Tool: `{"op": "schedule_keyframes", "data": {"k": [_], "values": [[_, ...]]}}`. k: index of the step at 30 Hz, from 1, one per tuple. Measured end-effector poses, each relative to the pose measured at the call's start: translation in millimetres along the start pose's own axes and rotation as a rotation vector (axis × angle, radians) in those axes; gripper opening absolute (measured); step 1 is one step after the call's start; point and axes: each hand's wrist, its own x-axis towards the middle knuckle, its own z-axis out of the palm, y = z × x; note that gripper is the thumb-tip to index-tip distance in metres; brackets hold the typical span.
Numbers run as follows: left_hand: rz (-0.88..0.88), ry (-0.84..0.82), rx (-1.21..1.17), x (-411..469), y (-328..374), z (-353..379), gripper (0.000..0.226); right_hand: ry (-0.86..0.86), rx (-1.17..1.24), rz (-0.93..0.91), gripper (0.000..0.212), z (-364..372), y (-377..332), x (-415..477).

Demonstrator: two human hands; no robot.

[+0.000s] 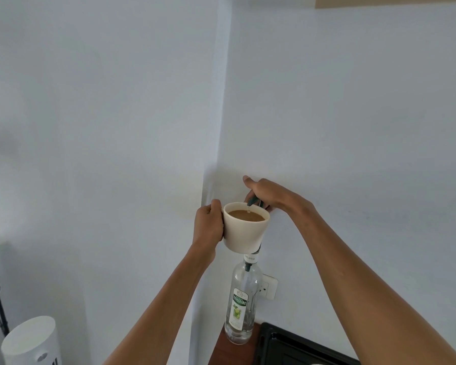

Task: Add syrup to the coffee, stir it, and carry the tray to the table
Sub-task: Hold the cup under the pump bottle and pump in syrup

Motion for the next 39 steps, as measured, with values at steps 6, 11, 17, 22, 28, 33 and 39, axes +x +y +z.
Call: {"op": "schedule_keyframes", "data": {"k": [6,11,17,22,28,33,39], "values": [[0.002,0.0,0.007,-0.8,-1.0,-0.5,0.033,0.004,-0.007,0.008,0.073,4.4,4.0,-0.6],[-0.001,-0.009,0.006,-2.3,-4.3,-1.1,0.03,-0.055,-0.013,0.039,0.082,-0.2,-0.6,-4.3],[0.0,-0.012,0.007,-1.8,-7.5,-5.1,0.029,-0.074,-0.004,0.021,0.095,-9.0,-5.6,-8.9],[0.005,0.009,0.01,0.4,-8.3,-10.1,0.043,-0.085,-0.002,0.04,0.095,-11.5,-8.3,-11.9],[-0.007,0.014,0.001,1.4,-5.8,-12.2,0.041,-0.036,0.005,0.043,0.09,-4.0,-7.8,-6.3],[-0.005,0.0,0.001,2.9,-5.7,-8.4,0.036,0.009,0.012,0.03,0.086,-1.8,-1.6,-0.7],[-0.008,0.001,-0.008,4.5,-6.5,-3.4,0.038,0.027,0.01,0.026,0.081,0.3,4.0,4.8]]}}
